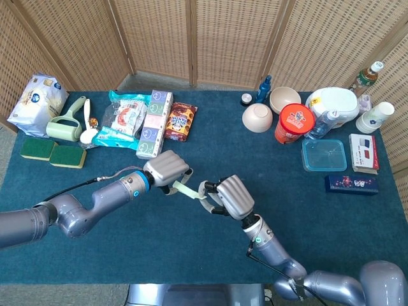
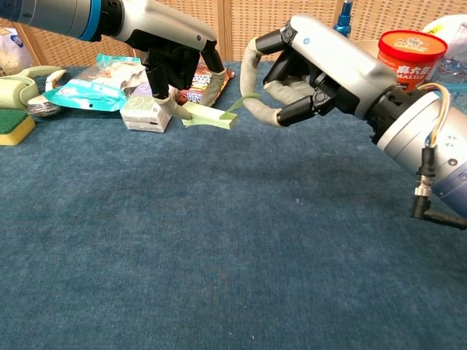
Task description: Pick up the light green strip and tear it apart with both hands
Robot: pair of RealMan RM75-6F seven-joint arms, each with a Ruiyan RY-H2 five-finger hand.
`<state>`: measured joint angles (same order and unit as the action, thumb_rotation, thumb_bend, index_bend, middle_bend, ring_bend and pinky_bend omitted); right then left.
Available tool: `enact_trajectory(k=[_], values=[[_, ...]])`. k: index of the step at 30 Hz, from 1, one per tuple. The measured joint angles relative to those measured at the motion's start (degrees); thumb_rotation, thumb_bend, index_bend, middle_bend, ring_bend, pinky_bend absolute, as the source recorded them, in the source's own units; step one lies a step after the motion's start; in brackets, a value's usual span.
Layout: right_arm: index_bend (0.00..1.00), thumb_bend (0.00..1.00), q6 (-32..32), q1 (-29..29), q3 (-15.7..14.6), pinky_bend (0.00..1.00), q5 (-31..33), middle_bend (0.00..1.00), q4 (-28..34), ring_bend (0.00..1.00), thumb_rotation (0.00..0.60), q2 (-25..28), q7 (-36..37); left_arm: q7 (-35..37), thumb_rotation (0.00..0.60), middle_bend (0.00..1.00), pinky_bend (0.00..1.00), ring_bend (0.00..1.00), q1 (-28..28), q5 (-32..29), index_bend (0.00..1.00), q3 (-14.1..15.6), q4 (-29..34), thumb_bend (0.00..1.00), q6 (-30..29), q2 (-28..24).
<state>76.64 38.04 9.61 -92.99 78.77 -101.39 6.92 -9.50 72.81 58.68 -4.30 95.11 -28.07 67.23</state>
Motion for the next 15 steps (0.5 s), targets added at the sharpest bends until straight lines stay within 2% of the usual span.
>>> enact_trajectory(k=[15], values=[[0.70, 0.45, 0.23, -0.57, 0.14, 0.88, 0.70, 1.00, 0.33, 1.00, 0.600, 0.97, 0.45, -0.07, 0.600, 1.00, 1.00, 1.00, -0.86, -0.56, 0.72, 0.91, -0.53, 0.46, -0.41, -0.50]])
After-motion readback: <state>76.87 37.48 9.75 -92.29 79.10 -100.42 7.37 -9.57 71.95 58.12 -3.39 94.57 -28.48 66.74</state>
